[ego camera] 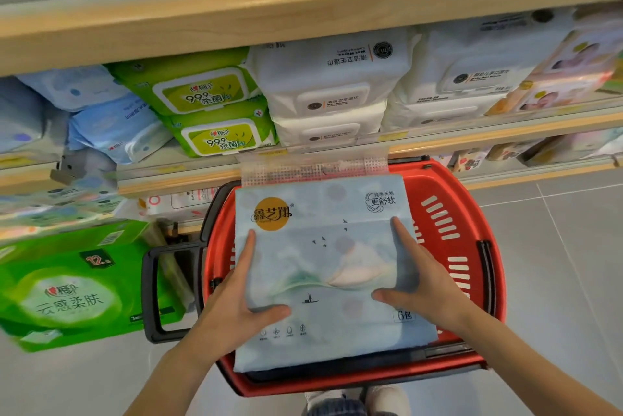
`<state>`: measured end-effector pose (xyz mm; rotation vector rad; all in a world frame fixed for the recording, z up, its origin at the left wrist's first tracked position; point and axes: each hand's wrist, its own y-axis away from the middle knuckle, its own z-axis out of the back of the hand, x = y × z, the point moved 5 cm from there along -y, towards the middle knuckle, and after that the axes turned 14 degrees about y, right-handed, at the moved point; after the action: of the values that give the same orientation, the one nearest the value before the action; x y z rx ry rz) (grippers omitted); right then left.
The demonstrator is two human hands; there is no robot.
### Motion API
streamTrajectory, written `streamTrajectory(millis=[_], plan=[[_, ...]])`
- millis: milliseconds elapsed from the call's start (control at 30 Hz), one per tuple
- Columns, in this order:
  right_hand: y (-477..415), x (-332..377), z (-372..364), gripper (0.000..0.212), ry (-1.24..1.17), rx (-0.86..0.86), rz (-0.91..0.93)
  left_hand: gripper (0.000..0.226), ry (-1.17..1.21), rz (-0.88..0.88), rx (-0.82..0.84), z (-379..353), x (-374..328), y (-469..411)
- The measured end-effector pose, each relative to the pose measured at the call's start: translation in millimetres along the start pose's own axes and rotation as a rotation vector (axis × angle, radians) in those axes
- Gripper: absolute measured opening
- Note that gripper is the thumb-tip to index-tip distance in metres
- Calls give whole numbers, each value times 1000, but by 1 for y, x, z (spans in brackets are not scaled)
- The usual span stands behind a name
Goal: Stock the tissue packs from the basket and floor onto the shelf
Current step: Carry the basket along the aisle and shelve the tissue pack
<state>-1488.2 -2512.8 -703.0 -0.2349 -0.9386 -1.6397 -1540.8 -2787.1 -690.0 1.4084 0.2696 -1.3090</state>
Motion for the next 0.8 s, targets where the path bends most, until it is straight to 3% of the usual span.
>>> streamTrajectory(millis=[367,800], plan=[[60,95,123,121,72,-126,127,118,-91,-194,-107,37,-134,73],[234,278,294,123,53,-422,289,117,-224,-544,-222,111,-361,281]])
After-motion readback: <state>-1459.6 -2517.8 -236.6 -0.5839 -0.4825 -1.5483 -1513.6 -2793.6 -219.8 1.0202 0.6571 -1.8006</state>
